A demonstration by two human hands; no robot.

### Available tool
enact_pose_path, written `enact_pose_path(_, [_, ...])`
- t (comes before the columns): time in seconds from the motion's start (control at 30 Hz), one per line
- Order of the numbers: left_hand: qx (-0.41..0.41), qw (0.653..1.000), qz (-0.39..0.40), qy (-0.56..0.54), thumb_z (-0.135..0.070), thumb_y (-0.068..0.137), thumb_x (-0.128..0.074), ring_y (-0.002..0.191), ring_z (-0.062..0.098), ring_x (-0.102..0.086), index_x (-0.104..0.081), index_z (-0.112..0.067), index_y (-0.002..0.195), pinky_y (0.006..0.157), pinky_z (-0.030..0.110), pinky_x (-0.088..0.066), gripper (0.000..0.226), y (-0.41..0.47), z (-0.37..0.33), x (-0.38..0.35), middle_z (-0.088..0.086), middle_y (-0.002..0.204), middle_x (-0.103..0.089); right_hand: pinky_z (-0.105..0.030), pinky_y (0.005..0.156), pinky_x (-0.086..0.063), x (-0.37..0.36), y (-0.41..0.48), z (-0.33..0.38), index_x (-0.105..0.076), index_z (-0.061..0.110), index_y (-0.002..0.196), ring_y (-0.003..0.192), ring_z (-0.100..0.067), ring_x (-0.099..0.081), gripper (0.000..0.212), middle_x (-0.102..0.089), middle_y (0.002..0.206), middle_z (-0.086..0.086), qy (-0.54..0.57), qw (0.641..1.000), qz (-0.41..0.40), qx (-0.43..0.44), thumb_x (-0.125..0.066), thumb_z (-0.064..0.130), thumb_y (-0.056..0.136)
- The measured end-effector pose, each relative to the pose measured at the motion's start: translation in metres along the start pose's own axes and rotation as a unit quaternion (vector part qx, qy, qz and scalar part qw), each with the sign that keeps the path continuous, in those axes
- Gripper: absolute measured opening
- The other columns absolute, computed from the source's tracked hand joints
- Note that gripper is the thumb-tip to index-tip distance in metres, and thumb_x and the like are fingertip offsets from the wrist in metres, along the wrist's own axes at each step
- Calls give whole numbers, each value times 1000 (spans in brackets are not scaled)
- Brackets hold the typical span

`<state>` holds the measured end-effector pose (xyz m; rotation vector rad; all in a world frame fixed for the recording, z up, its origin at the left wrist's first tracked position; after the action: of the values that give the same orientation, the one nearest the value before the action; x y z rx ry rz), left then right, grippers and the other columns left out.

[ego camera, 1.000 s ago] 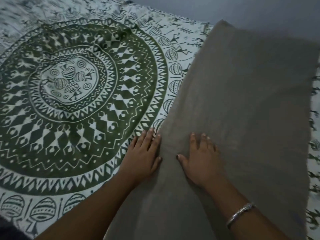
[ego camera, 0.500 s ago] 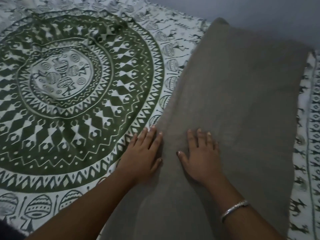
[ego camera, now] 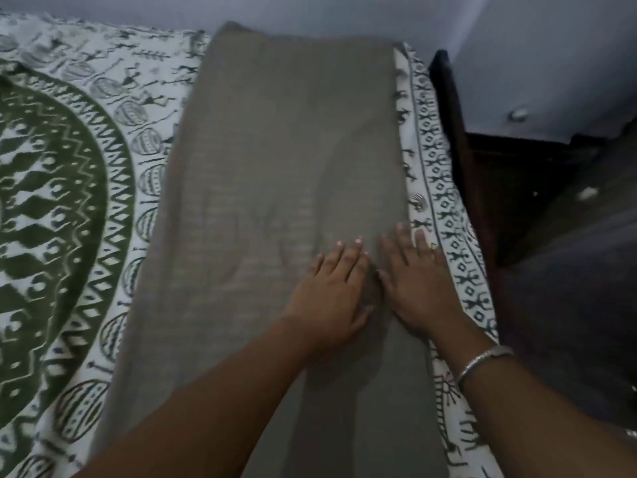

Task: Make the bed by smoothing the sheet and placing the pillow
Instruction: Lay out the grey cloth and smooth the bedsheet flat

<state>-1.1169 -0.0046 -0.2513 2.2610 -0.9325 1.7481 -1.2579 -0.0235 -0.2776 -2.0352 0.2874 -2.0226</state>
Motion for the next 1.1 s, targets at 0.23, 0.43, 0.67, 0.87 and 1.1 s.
enact_pose_path(0.23, [-3, 999, 44, 18, -56, 94, -32, 146, 26, 7, -4, -19, 152, 114, 51, 5, 74, 50, -41, -30, -1, 160, 4, -46, 117, 0, -17, -9, -46, -4, 25, 154, 147, -33, -3, 84, -6, 161, -9, 37, 997, -21, -57, 5, 61, 78])
enact_pose_path(0.43, [-16, 1000, -10, 3, -51, 75, -6, 147, 22, 2, -6, -18, 152, 115, 47, 0, 84, 100, -27, -6, -2, 160, 0, -43, 117, -9, 15, 33, -48, -20, 7, 151, 146, -31, -15, 74, -20, 157, -16, 79, 991, -102, -28, -9, 46, 89])
enact_pose_path(0.67, [15, 999, 24, 41, -37, 92, -36, 146, 28, 11, 1, -17, 152, 115, 51, 3, 74, 167, -6, 14, 2, 160, 10, -39, 119, 3, 13, 103, -60, -1, 11, 153, 147, -30, 5, 76, 2, 161, -9, 57, 996, -34, 59, -2, 52, 89])
enact_pose_path(0.87, [17, 996, 53, 72, -41, 94, -34, 145, 27, 14, -3, -25, 152, 113, 58, 3, 68, 211, 1, 28, -1, 160, 9, -47, 113, -25, 21, 133, -82, 2, 13, 153, 141, -41, -18, 74, 10, 160, -11, 124, 989, -2, -84, -22, 54, 97])
enact_pose_path(1.1, [67, 996, 9, 52, -41, 96, -32, 146, 29, 7, -2, -20, 152, 114, 56, -4, 67, 263, 28, 64, 2, 160, 6, -45, 119, -8, 83, 206, -79, -2, 4, 152, 147, -32, 2, 63, -1, 160, -15, 20, 998, -59, -13, -30, 29, 101])
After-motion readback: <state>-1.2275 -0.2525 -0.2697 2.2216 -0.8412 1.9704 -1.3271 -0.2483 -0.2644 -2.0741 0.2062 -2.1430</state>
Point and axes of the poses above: each hand's wrist, its own y-axis towards the middle knuckle, its own x-axis out of the back of the hand, z = x × y, the point moved 5 cm from there along y, towards the middle knuckle
